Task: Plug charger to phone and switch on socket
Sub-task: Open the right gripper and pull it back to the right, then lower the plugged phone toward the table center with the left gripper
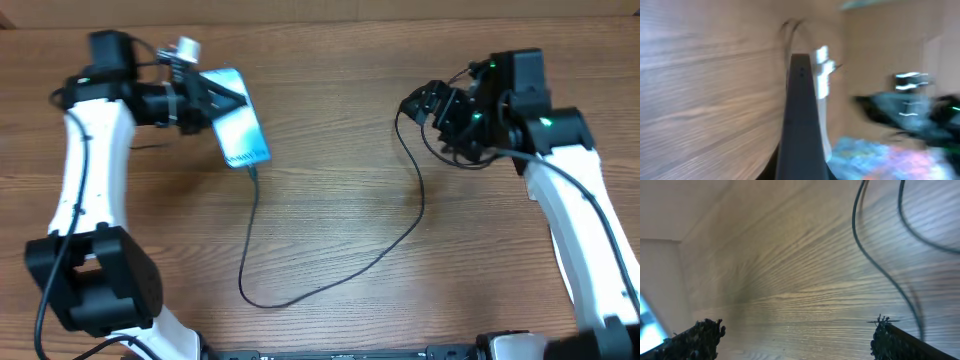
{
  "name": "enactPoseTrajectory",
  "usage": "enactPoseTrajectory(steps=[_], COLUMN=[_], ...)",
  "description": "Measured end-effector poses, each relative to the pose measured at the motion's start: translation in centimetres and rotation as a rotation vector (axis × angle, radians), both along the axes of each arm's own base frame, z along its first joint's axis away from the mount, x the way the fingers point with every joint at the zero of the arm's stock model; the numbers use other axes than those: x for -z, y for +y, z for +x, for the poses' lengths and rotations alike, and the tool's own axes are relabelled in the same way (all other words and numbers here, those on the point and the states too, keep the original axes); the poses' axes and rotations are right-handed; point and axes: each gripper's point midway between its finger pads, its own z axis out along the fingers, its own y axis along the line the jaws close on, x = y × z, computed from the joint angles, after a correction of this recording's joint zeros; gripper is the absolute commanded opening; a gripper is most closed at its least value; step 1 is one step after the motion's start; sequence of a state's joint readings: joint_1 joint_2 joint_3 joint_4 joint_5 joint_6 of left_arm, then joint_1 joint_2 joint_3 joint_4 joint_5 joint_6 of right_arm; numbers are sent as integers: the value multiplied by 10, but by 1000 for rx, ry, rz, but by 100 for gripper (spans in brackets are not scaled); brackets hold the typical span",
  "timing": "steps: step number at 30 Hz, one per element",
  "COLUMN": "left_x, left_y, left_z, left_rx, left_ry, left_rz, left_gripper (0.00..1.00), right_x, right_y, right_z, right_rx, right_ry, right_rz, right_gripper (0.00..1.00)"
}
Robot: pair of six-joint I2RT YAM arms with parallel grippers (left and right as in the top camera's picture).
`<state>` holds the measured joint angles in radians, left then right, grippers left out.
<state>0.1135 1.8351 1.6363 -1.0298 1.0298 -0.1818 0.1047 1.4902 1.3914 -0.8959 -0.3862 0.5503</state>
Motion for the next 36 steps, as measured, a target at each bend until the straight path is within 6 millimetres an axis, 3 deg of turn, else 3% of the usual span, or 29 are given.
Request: enactPoseTrajectory(steps=[3, 7, 12, 17, 23, 36], left_x=[17, 40, 87, 131, 160, 177], left_y=[-23, -57, -94, -115, -128, -118], left_z=[-6, -9, -3, 6, 22, 36], left_rx=[65, 149, 198, 197, 163, 10], left_ry=[-9, -13, 55, 128, 167, 227], left_rz=[115, 201, 241, 237, 191, 304], left_gripper=[4, 4, 4, 4, 5, 4], right_x=[-13, -12, -5, -3, -1, -1], right_y=[-5, -9, -11, -12, -13, -13], right_z=[-7, -14, -22, -25, -27, -28], right_rx=[4, 2, -11, -22, -26, -28], right_ry=[-39, -27, 8, 20, 25, 29], right_rz=[-28, -54, -75, -87, -95, -96], right_gripper=[100, 100, 100, 100, 100, 100])
